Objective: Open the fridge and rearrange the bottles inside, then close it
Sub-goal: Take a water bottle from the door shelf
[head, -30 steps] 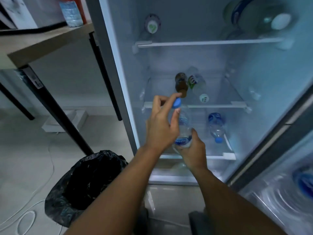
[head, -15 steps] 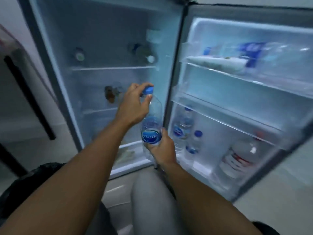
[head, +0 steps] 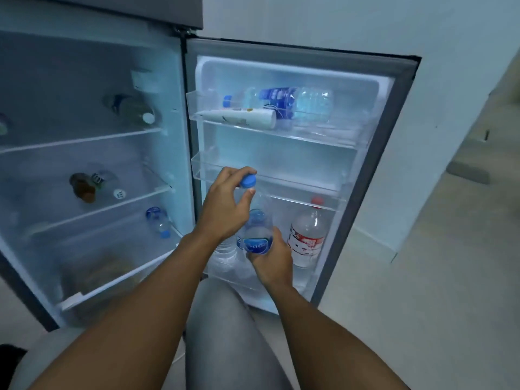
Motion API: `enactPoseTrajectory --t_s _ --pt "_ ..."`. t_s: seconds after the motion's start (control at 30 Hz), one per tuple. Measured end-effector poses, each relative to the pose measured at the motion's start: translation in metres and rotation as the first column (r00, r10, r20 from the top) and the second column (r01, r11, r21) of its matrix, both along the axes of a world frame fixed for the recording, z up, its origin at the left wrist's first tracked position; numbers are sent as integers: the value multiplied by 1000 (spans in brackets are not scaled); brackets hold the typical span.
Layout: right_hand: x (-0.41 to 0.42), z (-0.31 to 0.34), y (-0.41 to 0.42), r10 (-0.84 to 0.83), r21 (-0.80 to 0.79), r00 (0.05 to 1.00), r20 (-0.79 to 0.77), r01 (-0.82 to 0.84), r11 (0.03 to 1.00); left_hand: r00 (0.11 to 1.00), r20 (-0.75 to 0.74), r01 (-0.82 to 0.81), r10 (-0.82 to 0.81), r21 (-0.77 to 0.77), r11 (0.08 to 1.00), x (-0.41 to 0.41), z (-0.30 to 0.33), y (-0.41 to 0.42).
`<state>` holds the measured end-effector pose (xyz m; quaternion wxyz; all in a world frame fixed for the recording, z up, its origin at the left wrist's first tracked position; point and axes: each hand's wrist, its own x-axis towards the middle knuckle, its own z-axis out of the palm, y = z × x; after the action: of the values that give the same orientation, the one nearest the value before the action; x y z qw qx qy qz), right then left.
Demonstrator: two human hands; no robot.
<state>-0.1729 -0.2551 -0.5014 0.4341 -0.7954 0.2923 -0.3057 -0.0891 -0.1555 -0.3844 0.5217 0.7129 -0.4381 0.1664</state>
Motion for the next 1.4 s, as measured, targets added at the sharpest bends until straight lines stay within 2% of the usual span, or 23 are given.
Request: enactPoseTrajectory --t_s 0.1,0.3,0.47,0.63,0.87,0.97,1.07,1.23,1.33,1.4 --pt "-2 -5 -9 -60 49 998 37 58 997 998 16 63 -63 1 998 -7 -5 -11" --pt "14 -23 -25 -106 89 994 8 105 991 993 41 108 -109 24 994 0 -32 -19" --pt "23 -44 -22 -146 124 989 10 144 982 996 -36 81 -82 -12 997 10 -58 -29" --pt "18 -58 -13 -210 74 977 35 207 975 990 -73 120 -117 41 992 19 -75 -44" --pt "24 -58 -14 -261 143 965 -3 259 955 988 -138 77 -68 64 995 25 -89 -66" --pt "32 -56 -19 -303 167 950 -72 311 936 984 -175 53 -27 149 987 29 -83 -80" --pt "38 -54 -28 -323 148 938 -125 339 929 995 -98 49 -22 278 959 37 -79 -85" --pt "49 -53 -43 -305 67 918 -254 332 941 996 60 22 -59 495 869 52 -80 -85" --pt "58 -52 -47 -301 82 915 -270 333 939 999 30 -2 -19 595 803 56 -87 -83" --pt "62 -53 -48 -303 93 914 -269 338 937 1000 6 -8 6 691 723 59 -95 -81"
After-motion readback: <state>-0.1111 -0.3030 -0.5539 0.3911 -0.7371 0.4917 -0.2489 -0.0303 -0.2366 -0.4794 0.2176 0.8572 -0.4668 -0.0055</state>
